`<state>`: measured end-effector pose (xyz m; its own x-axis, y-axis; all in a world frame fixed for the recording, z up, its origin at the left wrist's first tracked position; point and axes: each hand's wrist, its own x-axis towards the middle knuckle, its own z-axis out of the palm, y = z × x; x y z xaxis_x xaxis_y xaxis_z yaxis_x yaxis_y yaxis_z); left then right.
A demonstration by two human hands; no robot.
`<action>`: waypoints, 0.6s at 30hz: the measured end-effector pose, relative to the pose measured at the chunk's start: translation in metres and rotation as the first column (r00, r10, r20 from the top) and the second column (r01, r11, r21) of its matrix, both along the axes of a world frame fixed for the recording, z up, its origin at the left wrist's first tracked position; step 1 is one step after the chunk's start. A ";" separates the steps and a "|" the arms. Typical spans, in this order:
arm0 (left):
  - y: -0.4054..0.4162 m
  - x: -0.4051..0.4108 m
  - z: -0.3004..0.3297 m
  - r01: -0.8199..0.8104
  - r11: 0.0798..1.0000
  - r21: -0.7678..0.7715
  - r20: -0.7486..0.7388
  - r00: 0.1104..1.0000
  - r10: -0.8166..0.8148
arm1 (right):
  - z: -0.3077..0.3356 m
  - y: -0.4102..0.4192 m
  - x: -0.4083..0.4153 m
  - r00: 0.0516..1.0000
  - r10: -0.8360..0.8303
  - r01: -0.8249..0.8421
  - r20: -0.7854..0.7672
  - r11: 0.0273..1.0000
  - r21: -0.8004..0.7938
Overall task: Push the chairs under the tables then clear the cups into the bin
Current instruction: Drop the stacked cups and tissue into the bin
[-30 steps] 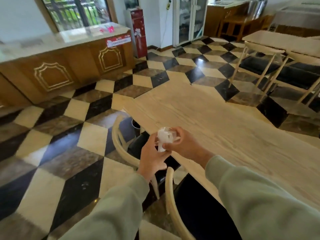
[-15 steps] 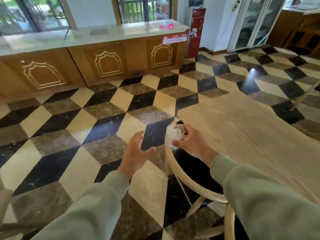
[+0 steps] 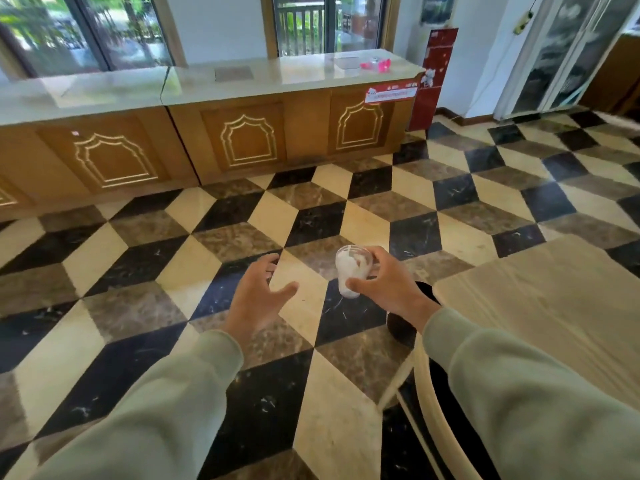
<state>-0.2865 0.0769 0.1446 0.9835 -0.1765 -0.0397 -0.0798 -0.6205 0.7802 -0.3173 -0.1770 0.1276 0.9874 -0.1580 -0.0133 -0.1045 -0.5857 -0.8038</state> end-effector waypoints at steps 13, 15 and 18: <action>-0.179 0.257 -0.060 0.243 0.961 0.133 -0.067 0.969 -0.236 | -0.089 -0.135 0.195 0.937 -0.338 0.348 -0.083 0.910 0.226; -0.223 0.289 -0.067 0.322 0.937 0.137 -0.089 0.946 -0.312 | -0.095 -0.176 0.207 0.885 -0.437 0.465 -0.160 0.855 0.232; -0.278 0.327 -0.072 0.396 0.913 0.096 -0.096 0.917 -0.387 | -0.097 -0.225 0.215 0.801 -0.558 0.598 -0.219 0.765 0.239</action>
<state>0.0400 -0.2007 0.0723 0.8299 -0.5371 -0.1509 -0.2793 -0.6341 0.7211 -0.1026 -0.4019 0.0310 0.6954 -0.6673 -0.2667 -0.4618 -0.1306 -0.8773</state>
